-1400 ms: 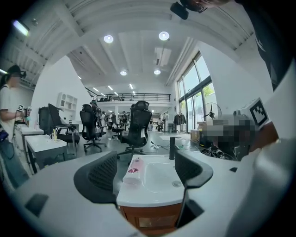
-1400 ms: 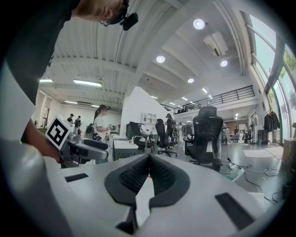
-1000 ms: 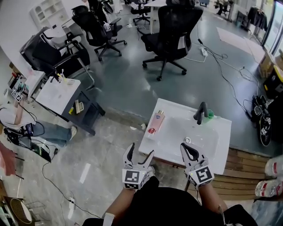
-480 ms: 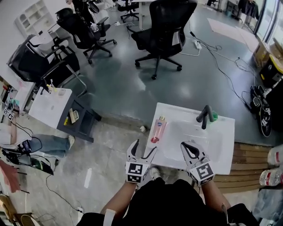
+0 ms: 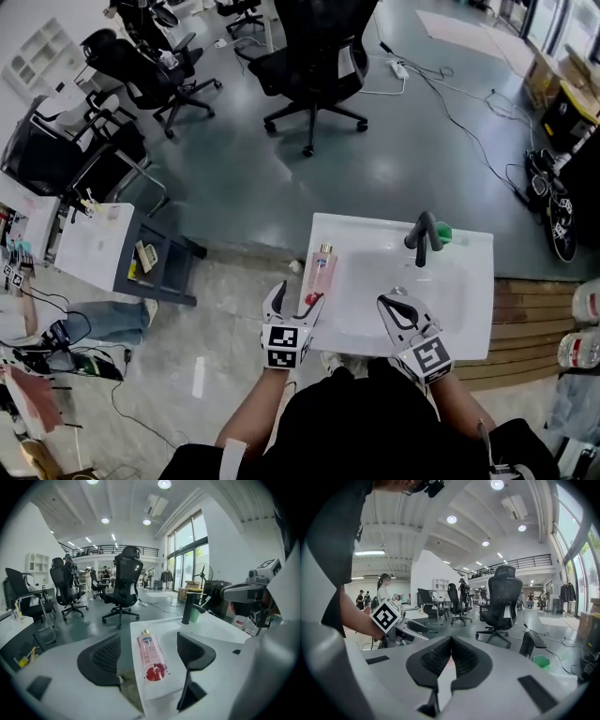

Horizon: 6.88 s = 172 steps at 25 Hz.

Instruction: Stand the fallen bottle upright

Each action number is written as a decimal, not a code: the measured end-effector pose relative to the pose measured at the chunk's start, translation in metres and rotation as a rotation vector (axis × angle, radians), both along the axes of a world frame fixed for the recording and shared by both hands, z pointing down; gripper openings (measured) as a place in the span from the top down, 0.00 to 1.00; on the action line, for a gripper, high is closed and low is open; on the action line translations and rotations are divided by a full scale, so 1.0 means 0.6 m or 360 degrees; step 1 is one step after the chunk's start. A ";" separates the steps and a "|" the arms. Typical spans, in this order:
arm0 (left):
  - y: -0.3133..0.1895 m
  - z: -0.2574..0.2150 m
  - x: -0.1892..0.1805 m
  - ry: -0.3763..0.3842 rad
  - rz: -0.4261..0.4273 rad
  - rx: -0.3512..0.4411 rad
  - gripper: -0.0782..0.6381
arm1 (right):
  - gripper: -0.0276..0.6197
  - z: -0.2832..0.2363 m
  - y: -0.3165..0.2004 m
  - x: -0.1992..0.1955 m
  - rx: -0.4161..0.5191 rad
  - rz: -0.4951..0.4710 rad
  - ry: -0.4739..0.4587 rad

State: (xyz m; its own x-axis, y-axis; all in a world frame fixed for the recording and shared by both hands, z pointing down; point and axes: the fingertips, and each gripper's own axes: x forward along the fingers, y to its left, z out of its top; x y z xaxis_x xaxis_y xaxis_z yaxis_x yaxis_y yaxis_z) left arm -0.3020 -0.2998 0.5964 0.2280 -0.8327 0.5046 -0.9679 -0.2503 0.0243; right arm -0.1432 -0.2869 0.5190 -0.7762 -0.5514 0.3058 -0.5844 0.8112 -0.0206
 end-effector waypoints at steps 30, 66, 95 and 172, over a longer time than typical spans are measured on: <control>-0.136 0.254 0.076 -0.0190 -0.0076 -0.1217 0.37 | 0.94 0.002 -0.094 0.077 -0.0020 -0.0131 -0.0166; -0.127 0.109 0.067 -0.0039 -0.0093 -0.0408 0.45 | 0.94 -0.038 -0.040 0.051 0.0180 -0.0141 -0.0334; -0.287 -0.026 0.067 0.0034 -0.0150 0.0631 0.45 | 0.94 0.001 -0.043 0.100 0.0199 0.0007 -0.0228; -0.019 -0.225 0.141 0.0131 -0.0007 0.0777 0.87 | 0.94 -0.131 -0.049 0.079 0.0420 0.0143 -0.0306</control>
